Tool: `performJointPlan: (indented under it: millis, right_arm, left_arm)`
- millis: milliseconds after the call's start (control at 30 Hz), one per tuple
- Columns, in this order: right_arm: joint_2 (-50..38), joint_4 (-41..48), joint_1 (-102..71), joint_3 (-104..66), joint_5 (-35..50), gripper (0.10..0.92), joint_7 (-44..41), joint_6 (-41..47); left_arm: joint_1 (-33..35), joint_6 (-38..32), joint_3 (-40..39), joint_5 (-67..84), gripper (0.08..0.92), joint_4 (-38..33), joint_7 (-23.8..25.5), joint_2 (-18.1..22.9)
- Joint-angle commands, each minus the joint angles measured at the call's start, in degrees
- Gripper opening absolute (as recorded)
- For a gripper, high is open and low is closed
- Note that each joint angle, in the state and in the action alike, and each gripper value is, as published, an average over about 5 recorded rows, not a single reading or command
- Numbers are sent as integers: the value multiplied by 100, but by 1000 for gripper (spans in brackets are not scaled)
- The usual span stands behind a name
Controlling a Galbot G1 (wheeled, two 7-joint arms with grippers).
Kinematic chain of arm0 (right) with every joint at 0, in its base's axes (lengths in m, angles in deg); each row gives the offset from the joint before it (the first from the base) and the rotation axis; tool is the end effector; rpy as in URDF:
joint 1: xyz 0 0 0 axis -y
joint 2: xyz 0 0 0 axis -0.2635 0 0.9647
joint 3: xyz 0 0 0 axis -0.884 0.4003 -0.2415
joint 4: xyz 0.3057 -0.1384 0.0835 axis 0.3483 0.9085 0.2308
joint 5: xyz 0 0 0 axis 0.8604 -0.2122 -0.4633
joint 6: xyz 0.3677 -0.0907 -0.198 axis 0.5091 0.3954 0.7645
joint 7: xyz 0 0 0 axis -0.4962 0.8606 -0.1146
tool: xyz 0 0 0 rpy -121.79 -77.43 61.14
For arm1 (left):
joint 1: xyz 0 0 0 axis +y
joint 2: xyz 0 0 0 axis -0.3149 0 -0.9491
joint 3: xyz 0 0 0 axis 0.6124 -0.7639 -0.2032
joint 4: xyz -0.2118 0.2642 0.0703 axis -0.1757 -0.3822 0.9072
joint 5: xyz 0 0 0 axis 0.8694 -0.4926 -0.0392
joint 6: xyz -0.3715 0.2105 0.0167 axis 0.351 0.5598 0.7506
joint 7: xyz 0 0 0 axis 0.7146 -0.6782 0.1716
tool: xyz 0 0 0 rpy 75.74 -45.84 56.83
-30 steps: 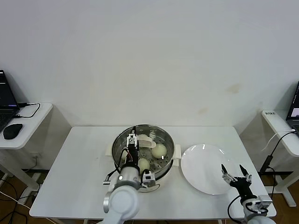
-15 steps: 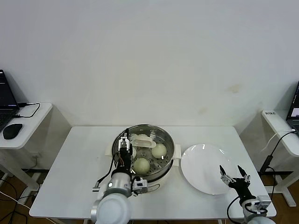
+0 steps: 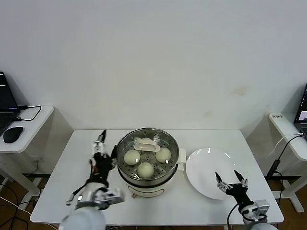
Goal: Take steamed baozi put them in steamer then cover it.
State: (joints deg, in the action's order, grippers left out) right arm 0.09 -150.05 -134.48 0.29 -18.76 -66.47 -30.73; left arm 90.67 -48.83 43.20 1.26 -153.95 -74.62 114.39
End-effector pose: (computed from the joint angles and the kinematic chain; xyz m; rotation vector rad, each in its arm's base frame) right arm 0.2654 -0.1345 -0.3550 0.1471 -2.9009 -0.0486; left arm 0.2757 -0.0382 -0.1822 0.0160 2.5533 1.8263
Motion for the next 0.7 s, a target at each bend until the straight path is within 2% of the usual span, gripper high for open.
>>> performJointPlan:
  millis: [33, 200, 433, 700]
  right_arm:
    - [-561, -583, -318, 550, 92, 823, 647, 245]
    - [-582, -573, -516, 589, 50, 823, 735, 34]
    - [-655, -1013, -677, 459, 247, 823, 857, 384]
    - [-666, -1030, -619, 393, 106, 823, 1009, 709]
  left_arm:
    - [1242, -1652, 1763, 4468, 823, 759, -2005, 45]
    - [1553, -1883, 1817, 5301, 823, 1114, -2134, 140]
    - [1842, -1662, 1784, 5926, 823, 1477, -1763, 111]
    - [2013, -1568, 1736, 6161, 823, 1349, -1679, 252]
